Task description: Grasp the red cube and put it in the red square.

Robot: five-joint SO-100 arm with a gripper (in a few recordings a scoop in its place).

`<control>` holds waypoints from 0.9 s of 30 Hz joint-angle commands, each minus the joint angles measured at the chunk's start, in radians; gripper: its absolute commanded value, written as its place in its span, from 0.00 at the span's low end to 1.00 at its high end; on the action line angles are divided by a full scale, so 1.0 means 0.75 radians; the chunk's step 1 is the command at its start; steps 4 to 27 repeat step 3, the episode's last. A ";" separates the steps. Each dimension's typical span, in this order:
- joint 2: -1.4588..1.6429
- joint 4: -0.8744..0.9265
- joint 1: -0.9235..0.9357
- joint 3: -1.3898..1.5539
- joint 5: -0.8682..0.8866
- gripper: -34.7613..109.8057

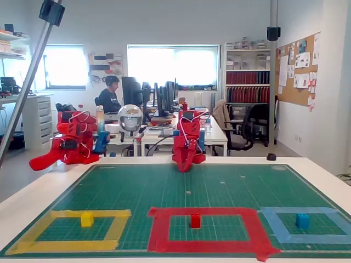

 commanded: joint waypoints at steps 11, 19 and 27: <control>0.049 0.018 0.016 0.006 -0.018 0.24; 0.049 0.018 0.016 0.006 -0.018 0.24; 0.049 0.018 0.016 0.006 -0.018 0.24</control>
